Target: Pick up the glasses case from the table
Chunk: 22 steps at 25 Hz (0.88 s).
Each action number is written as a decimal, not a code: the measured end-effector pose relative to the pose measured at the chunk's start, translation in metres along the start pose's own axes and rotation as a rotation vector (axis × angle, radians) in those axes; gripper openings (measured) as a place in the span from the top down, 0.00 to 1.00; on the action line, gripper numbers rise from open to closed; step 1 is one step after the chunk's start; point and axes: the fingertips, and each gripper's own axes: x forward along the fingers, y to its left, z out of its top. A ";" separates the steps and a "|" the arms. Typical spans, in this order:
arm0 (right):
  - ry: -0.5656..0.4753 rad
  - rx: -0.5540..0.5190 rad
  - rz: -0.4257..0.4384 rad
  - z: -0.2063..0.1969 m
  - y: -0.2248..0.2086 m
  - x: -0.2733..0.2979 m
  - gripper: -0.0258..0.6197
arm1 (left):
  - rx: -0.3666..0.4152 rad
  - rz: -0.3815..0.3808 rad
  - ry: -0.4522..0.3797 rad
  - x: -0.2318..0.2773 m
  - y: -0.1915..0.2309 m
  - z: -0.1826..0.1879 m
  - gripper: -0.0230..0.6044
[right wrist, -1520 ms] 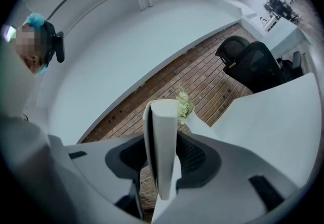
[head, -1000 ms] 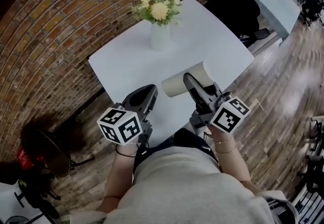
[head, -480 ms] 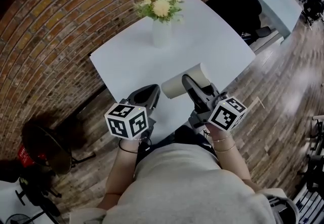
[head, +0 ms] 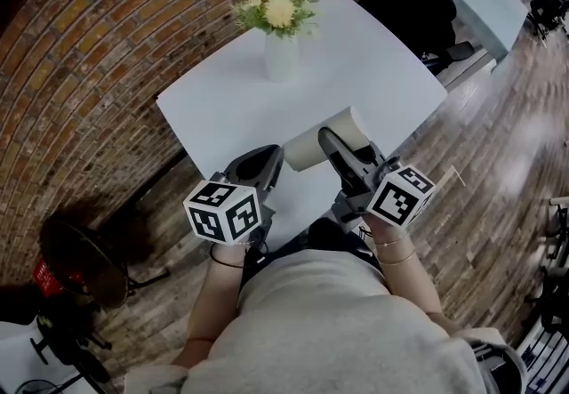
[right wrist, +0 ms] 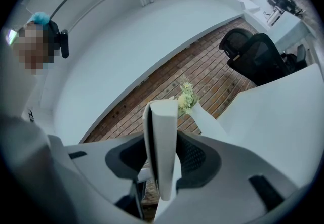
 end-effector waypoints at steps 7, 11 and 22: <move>-0.004 -0.003 -0.004 0.001 -0.001 -0.002 0.72 | -0.004 0.004 -0.007 0.001 0.000 0.002 0.95; -0.003 -0.004 -0.007 0.000 0.000 -0.002 0.72 | -0.017 0.021 -0.023 -0.002 0.004 0.004 0.95; 0.000 0.009 -0.025 -0.005 -0.007 -0.004 0.72 | -0.055 0.018 -0.020 -0.001 0.005 -0.001 0.95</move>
